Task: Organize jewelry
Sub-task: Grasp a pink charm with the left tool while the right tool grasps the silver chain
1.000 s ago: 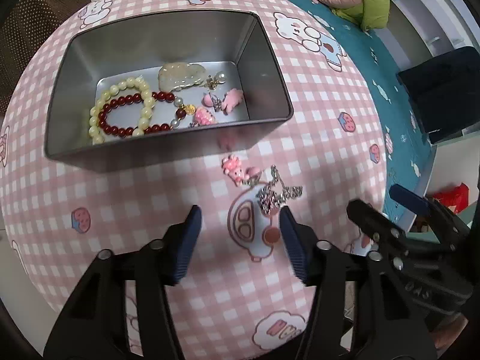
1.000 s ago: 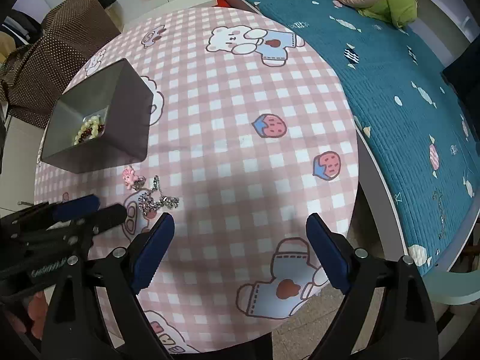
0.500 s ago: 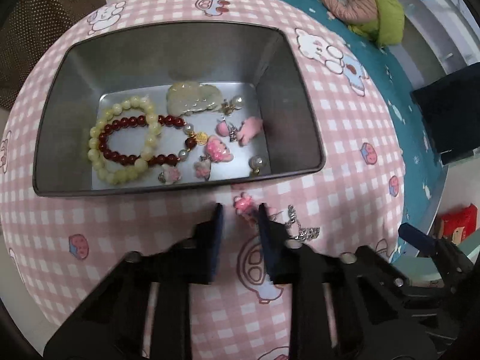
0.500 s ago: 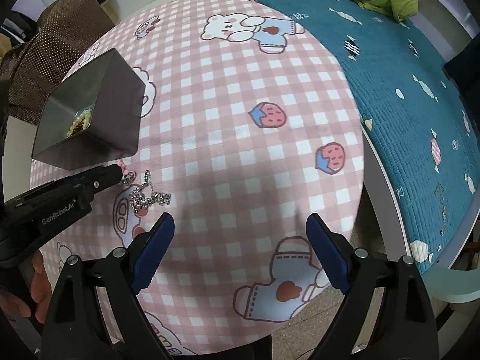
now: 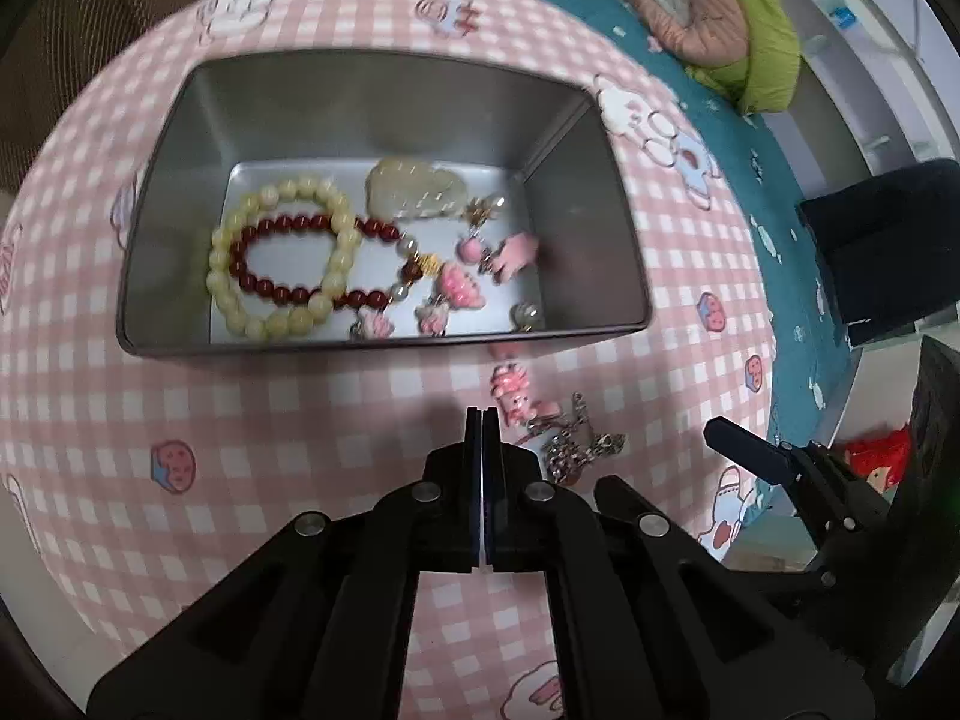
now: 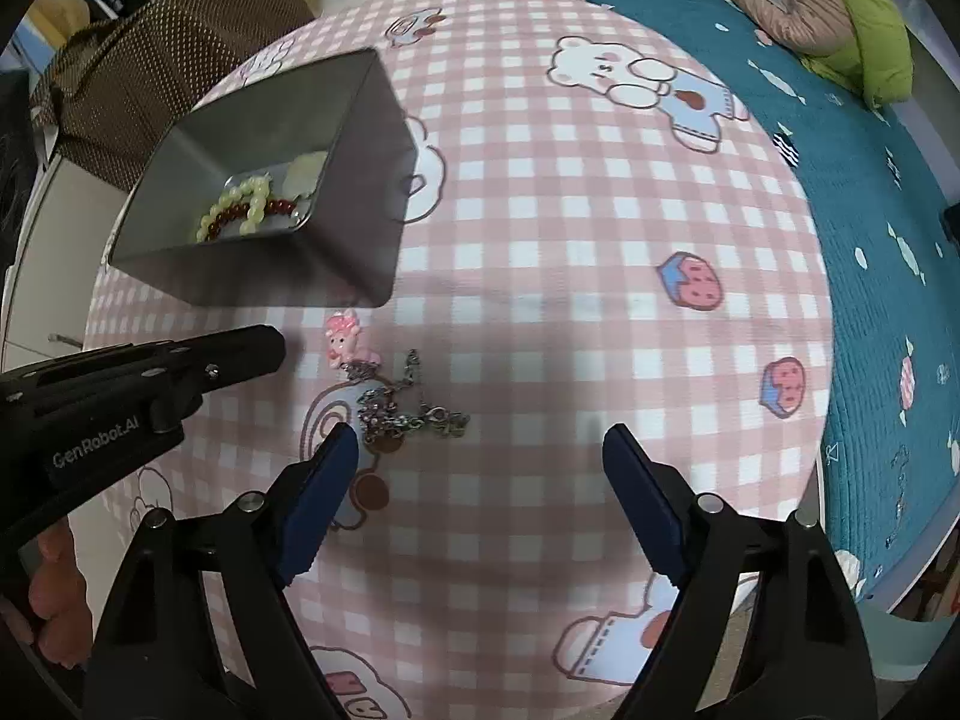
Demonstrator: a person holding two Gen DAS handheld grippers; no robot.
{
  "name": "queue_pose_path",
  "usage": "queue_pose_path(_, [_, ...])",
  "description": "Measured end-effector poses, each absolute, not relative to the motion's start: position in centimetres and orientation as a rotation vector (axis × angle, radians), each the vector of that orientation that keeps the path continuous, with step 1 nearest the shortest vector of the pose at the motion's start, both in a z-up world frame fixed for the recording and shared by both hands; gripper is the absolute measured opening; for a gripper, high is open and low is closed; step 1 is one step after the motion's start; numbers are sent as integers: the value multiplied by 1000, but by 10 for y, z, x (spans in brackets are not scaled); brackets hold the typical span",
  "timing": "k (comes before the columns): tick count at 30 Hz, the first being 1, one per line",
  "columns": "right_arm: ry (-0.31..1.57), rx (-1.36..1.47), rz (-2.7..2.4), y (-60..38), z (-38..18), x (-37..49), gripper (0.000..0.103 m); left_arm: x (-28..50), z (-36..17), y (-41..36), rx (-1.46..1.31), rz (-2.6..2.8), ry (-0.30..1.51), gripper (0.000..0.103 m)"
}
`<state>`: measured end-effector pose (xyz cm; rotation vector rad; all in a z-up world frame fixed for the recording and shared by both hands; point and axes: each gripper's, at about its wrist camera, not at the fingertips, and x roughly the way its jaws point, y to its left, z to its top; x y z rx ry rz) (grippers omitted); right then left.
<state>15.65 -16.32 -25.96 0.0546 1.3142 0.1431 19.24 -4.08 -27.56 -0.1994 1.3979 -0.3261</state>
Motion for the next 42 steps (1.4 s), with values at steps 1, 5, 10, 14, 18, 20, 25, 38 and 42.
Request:
queue_pose_path(1, [1315, 49, 146, -162, -259, 156, 80, 193, -278, -41, -213, -325, 1407, 1])
queue_pose_path(5, [1314, 25, 136, -162, -257, 154, 80, 199, -282, -52, -233, -319, 1422, 15])
queue_pose_path(10, [1319, 33, 121, -167, -257, 151, 80, 204, -286, -66, -197, -286, 1421, 23])
queue_pose_path(14, [1324, 37, 110, -168, -258, 149, 80, 204, -285, -75, -106, -260, 1393, 14])
queue_pose_path(18, [1319, 43, 110, -170, -259, 148, 80, 202, -284, -78, -82, -289, 1394, 13])
queue_pose_path(20, [1307, 40, 124, -168, -258, 149, 77, 202, -283, -73, -109, -290, 1409, 12])
queue_pose_path(25, [1284, 21, 187, -155, -260, 154, 60, 201, -279, -53, -136, -280, 1401, 0])
queue_pose_path(38, [1212, -134, 319, -126, -270, 148, 38, 193, -277, -29, -251, -283, 1440, 6])
queue_pose_path(42, [1177, -198, 326, -117, -272, 147, 38, 193, -278, -21, -264, -256, 1455, 16])
